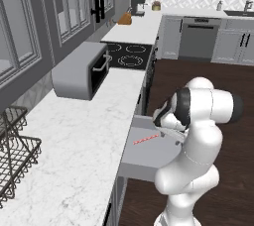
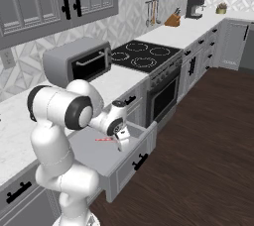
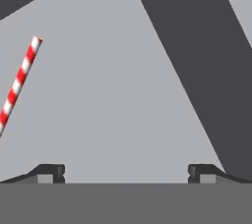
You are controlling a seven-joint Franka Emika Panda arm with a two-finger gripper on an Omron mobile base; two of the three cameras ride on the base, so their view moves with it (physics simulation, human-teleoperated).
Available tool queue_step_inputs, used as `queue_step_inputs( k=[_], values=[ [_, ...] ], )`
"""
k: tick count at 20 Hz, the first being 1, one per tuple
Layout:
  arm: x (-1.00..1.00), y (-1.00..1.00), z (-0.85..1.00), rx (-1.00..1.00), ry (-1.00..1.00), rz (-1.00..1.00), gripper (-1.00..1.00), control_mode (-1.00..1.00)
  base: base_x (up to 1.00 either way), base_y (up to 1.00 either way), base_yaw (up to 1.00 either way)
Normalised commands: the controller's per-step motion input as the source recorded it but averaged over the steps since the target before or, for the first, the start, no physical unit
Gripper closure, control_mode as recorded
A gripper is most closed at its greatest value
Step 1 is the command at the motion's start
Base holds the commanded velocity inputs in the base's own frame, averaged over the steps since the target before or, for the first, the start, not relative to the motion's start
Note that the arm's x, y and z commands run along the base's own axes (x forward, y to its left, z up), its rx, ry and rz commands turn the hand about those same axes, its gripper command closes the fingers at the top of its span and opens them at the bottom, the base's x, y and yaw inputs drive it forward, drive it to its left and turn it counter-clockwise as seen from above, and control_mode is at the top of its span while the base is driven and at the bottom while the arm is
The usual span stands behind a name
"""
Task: Take a straw from the drawer in front and place it inside the glass cup on the dining counter.
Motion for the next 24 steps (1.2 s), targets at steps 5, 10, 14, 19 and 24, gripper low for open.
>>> queue_step_inputs(
  k=[5,10,14,19,24],
  values=[
    [0.02,-0.14,-0.28,-0.15,0.0,-0.06,-1.0,-1.0,0.0,0.0,0.0],
    [0.0,-0.46,-0.07,-0.09,0.02,-0.02,-1.0,-1.0,0.0,0.0,0.0],
    [0.0,-0.83,0.0,-0.04,0.05,0.0,-1.0,-1.0,0.0,0.0,0.0],
    [-0.1,-1.0,0.01,-0.01,0.03,0.0,-1.0,-1.0,0.0,0.0,0.0],
    [-0.01,-0.35,0.47,0.02,-0.01,0.0,-1.0,-1.0,0.0,0.0,0.0]
  ],
)
